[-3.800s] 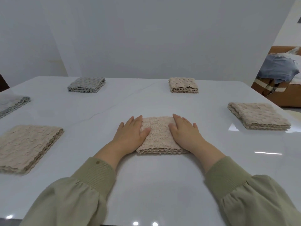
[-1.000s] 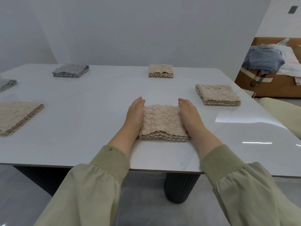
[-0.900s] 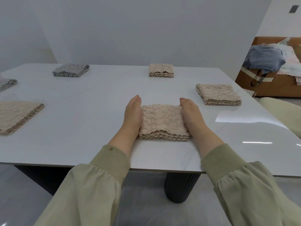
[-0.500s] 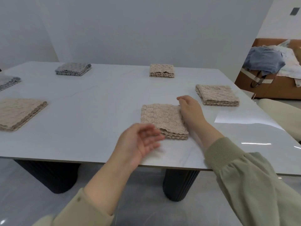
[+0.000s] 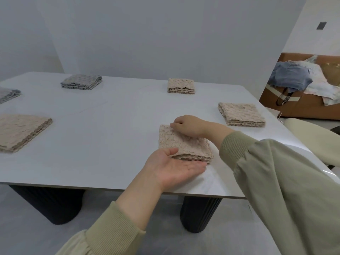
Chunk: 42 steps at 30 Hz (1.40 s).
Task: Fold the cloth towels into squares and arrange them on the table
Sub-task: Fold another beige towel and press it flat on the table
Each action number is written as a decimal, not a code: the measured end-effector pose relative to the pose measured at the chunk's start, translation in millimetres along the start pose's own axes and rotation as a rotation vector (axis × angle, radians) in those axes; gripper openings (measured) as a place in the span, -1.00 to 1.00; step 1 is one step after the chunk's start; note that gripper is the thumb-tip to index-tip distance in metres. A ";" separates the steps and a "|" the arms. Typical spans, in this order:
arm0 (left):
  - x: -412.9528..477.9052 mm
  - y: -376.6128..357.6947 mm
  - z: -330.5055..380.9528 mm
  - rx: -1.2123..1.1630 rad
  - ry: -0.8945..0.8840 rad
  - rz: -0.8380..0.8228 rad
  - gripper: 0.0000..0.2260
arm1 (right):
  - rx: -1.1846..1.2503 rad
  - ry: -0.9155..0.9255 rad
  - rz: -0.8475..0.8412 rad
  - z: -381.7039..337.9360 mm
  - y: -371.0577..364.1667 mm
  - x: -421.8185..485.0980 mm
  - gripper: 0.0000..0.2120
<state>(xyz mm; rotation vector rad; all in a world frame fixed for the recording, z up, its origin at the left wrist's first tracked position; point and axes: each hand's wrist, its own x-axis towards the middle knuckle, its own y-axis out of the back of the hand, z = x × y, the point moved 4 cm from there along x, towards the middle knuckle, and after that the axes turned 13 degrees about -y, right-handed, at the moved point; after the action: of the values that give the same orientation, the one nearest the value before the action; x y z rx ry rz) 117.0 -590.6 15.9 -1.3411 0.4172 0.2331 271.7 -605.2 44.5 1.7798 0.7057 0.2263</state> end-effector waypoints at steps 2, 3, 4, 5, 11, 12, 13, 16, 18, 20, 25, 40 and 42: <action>0.9 -0.8 2.0 0.044 0.027 -0.002 -0.41 | 0.004 0.019 0.017 1.2 -2.5 -0.2 -0.61; 0.6 -1.8 2.9 0.068 0.031 -0.005 -0.40 | 0.014 0.022 0.028 2.2 -2.9 -0.6 -0.61; 0.6 -1.8 3.5 0.090 0.032 -0.006 -0.39 | 0.037 0.023 0.046 3.7 -2.6 -0.9 -0.62; 0.4 -1.5 3.6 0.109 0.030 -0.013 -0.39 | 0.072 0.018 0.071 5.8 -1.8 -1.2 -0.63; -18.4 -2.1 2.4 0.491 -0.009 -0.109 -0.57 | 0.271 -0.037 0.283 30.9 4.4 -8.4 -0.65; -22.4 -4.8 6.6 0.632 -0.064 -0.110 -0.64 | 0.316 -0.051 0.330 35.7 4.6 -11.8 -0.64; -24.3 -7.7 14.3 0.803 -0.179 -0.098 -0.68 | 0.371 -0.074 0.378 40.7 3.5 -15.6 -0.65; -25.5 -22.3 47.3 1.213 -0.840 0.023 -0.75 | 0.579 -0.175 0.513 55.9 -7.2 -28.2 -0.67; -14.1 -22.7 64.5 1.300 -1.122 0.128 -0.74 | 0.687 -0.229 0.541 61.2 -17.8 -35.5 -0.66; 6.3 -15.6 73.1 1.316 -1.102 0.223 -0.66 | 0.740 -0.244 0.521 61.7 -24.4 -39.1 -0.65; 37.5 -6.6 69.4 1.449 -0.983 0.163 -0.59 | 0.701 -0.212 0.439 55.8 -27.8 -39.2 -0.62; 66.0 -30.5 104.4 2.706 -1.092 0.014 -0.55 | -0.086 -0.138 0.488 27.7 6.9 -11.9 -0.58; 63.0 -33.2 100.3 2.704 -1.040 0.055 -0.56 | -0.090 -0.138 0.469 23.6 15.6 -14.1 -0.58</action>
<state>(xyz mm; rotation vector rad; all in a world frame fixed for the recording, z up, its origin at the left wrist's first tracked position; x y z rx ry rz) 203.0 -505.0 36.0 1.4726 -0.2993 0.1527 277.3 -634.8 53.9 1.8339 0.1687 0.4365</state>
